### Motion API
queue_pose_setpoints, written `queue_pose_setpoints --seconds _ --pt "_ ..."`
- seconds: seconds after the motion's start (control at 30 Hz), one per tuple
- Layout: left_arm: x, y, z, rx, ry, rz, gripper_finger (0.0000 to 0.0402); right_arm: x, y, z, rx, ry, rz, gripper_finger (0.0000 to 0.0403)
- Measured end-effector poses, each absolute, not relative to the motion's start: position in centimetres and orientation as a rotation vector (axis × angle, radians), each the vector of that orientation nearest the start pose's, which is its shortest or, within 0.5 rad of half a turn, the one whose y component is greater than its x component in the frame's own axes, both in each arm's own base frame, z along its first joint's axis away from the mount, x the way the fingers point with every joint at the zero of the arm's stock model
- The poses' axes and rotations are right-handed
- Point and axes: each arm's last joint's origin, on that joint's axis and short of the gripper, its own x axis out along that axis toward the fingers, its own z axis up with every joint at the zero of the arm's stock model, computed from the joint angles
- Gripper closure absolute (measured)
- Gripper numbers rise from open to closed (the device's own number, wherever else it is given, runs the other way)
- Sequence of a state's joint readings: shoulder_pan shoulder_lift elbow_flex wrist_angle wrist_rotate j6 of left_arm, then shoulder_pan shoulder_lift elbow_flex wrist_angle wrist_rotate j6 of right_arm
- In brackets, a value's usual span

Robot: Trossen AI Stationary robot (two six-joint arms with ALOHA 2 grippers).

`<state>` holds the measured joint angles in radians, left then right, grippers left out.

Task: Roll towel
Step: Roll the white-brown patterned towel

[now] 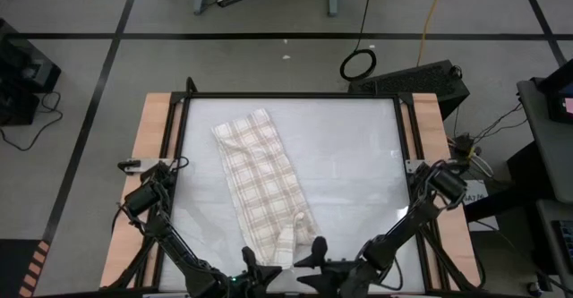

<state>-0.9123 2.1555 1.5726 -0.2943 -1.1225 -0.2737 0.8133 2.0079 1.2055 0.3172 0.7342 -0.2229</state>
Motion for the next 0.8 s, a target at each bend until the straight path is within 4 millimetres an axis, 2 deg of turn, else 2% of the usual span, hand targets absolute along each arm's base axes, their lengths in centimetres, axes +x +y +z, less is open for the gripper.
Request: queue_pose_setpoints --seconds 0.17,0.3,0.47,0.8 --pt "29.8 -34.4 17.7 0.481 0.424 0.252 0.0387 31.0 29.1 16.8 -0.569 0.337 0.072 0.0127" --pt "29.8 -34.4 17.7 0.484 0.425 0.251 0.0387 31.8 28.4 16.6 -0.539 0.354 0.151 0.0136" --pt "29.8 -34.5 17.7 0.498 0.432 0.233 0.0387 32.4 27.8 16.6 -0.533 0.359 0.147 0.0203" --pt "29.9 -34.3 17.6 0.498 0.445 0.232 0.0387 32.6 27.6 16.6 -0.542 0.361 0.189 0.0389"
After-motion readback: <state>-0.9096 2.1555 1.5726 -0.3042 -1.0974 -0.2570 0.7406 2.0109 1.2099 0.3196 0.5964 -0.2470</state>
